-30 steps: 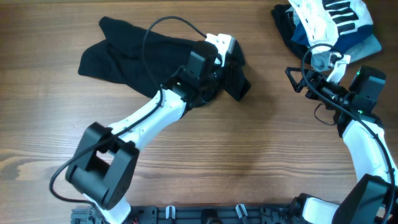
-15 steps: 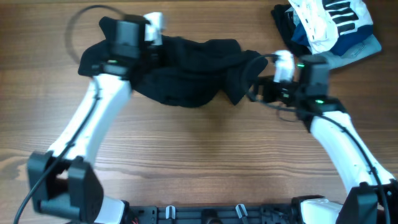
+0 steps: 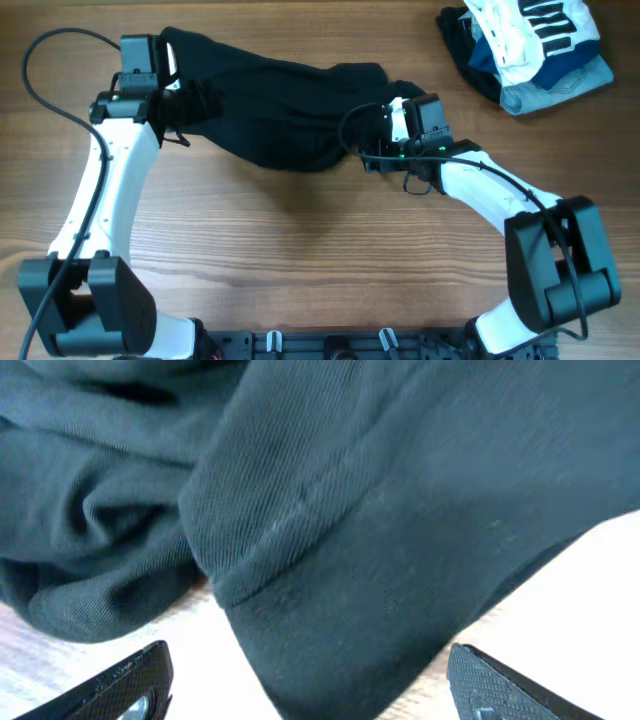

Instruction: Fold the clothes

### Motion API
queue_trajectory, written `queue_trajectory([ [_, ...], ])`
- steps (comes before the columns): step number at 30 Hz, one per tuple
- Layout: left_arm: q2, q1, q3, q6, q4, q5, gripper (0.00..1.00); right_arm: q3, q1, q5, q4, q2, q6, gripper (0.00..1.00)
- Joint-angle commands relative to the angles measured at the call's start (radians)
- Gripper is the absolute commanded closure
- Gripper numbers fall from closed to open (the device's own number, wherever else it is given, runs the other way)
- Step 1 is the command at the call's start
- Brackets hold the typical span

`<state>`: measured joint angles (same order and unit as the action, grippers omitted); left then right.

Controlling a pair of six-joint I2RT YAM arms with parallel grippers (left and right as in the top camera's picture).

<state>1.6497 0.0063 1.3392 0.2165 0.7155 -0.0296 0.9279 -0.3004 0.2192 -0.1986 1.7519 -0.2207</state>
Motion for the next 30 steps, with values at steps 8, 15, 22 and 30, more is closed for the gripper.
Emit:
queue_trajectory([
  [8,0.237,0.004,0.000,-0.053,-0.143,-0.077,0.00,0.008,-0.001,0.052,0.078,0.134,-0.076,0.32],
  [15,0.252,0.005,0.000,-0.053,-0.172,-0.102,0.00,0.018,0.080,0.043,0.030,-0.027,-0.090,0.83],
  [22,0.252,0.005,0.000,-0.053,-0.191,-0.102,0.00,0.178,0.293,0.023,-0.048,-0.205,-0.074,0.83],
  [30,0.252,0.005,0.000,-0.077,-0.185,-0.103,0.00,0.188,0.262,0.192,0.056,-0.096,-0.044,0.46],
])
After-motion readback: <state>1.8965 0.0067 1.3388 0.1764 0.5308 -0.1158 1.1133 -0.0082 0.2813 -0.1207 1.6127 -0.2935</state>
